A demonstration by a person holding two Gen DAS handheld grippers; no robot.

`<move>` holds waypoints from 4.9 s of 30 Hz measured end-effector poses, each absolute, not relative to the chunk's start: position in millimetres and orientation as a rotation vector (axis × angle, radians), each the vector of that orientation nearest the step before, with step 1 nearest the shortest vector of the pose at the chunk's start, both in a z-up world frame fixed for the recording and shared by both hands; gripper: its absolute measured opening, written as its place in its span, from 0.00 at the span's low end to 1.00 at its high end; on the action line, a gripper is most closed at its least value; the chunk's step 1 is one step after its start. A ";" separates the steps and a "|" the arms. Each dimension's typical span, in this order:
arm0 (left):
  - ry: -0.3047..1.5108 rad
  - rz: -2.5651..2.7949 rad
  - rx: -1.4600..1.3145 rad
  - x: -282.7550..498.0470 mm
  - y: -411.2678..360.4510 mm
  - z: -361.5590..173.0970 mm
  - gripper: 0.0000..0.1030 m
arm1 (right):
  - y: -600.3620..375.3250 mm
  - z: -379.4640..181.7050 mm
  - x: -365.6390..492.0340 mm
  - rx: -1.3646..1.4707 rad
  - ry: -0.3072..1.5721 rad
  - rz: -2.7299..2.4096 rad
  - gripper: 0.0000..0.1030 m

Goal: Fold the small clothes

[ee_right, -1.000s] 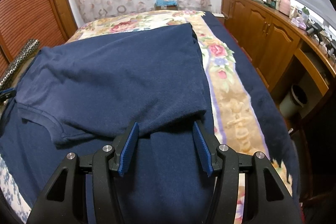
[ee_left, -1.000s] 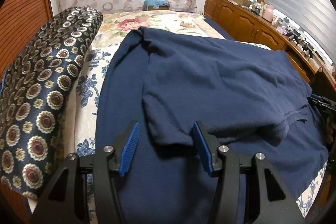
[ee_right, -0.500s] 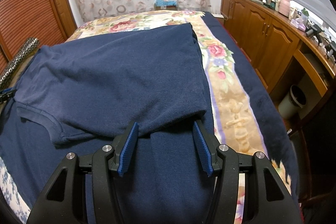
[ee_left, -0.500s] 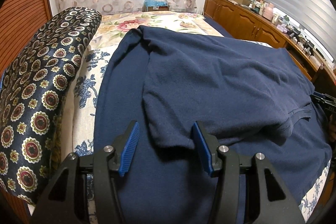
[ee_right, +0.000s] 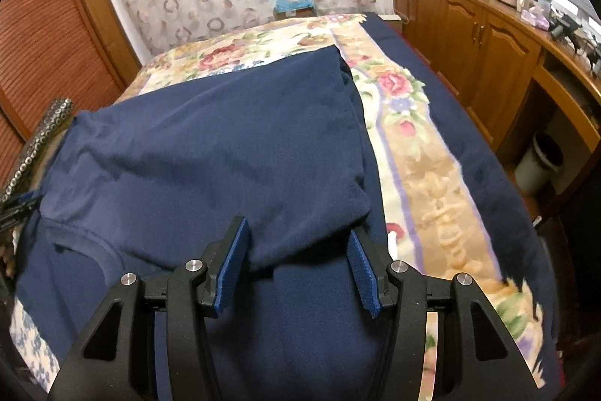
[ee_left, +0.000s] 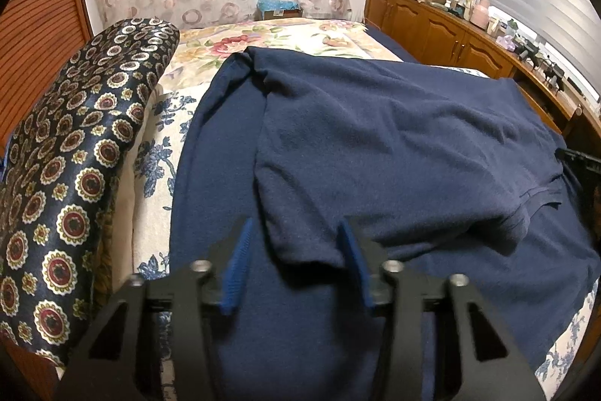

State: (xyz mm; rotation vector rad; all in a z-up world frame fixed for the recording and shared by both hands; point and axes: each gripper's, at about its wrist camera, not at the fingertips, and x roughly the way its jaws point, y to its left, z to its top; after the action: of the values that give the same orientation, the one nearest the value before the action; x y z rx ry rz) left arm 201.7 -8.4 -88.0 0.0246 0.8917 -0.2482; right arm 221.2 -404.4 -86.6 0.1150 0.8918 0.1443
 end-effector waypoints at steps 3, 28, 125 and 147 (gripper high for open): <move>0.896 -0.267 0.015 202.4 -9.4 -87.5 0.14 | -397.5 -85.8 226.1 0.085 0.893 0.143 0.24; 0.656 -0.351 -0.106 111.9 35.2 -15.5 0.03 | -374.2 11.2 121.5 0.044 0.618 0.333 0.01; 0.908 -0.183 -0.029 73.5 43.5 -92.8 0.55 | -304.0 -97.4 88.0 -0.095 0.777 0.305 0.47; 0.887 -0.214 0.005 72.8 31.8 -93.4 0.49 | -299.3 -97.8 87.1 -0.099 0.756 0.300 0.51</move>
State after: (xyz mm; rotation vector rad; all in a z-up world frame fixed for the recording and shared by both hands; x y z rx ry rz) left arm 72.8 31.8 -93.4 0.0053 0.8872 -0.2139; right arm 87.1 -299.3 -97.8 -0.0991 0.7562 0.3003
